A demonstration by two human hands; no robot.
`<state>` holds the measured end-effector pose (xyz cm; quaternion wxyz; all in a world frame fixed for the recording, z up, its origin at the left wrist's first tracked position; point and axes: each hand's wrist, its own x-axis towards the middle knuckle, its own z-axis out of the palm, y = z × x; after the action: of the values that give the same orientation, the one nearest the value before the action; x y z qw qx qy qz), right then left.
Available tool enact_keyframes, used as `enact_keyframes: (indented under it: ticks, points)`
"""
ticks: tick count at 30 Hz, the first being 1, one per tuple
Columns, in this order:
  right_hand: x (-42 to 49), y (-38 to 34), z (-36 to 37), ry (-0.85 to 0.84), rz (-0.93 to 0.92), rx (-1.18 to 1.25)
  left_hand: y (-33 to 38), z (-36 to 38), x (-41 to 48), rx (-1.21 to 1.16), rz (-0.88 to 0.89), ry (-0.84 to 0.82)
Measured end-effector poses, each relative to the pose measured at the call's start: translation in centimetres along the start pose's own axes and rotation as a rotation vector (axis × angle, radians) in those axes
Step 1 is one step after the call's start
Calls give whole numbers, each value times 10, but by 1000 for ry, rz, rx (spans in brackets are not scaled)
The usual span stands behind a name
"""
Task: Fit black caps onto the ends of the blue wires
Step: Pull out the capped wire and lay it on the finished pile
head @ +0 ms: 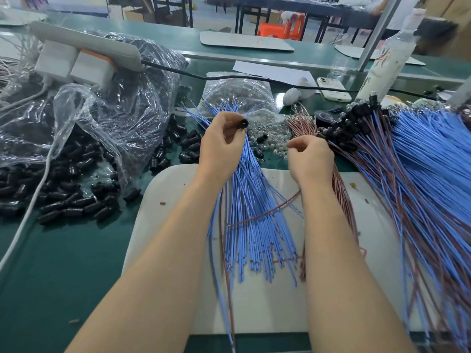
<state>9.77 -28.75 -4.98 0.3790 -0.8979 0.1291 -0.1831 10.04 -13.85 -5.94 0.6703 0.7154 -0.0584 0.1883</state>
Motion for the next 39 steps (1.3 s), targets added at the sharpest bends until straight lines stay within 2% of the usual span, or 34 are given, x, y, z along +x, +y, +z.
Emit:
enact_keyframes:
  ticks: [6, 10, 22, 28, 30, 33, 35, 39]
  points:
    - [-5, -8, 12, -164, -123, -117, 0, -1, 0, -19, -12, 1]
    - [-9, -12, 16, -257, -96, -175, 2, -1, -1, -21, -23, 10]
    - [-13, -18, 21, -302, -96, -258, 6, -1, -3, -1, -29, 2]
    - [-16, -19, 26, -237, -132, -281, 5, -1, -2, -16, -19, 1]
    - [-16, -20, 24, -171, -144, -169, 4, -1, -2, -13, -14, 2]
    - [-16, -26, 15, -84, -188, 277, 4, -2, -2, -22, 0, 2]
    - [-18, -30, 11, -110, -222, 500, 4, -1, -3, -25, 14, -2]
    - [-20, -32, 9, -158, -274, 572, 4, -1, -3, -12, 21, -9]
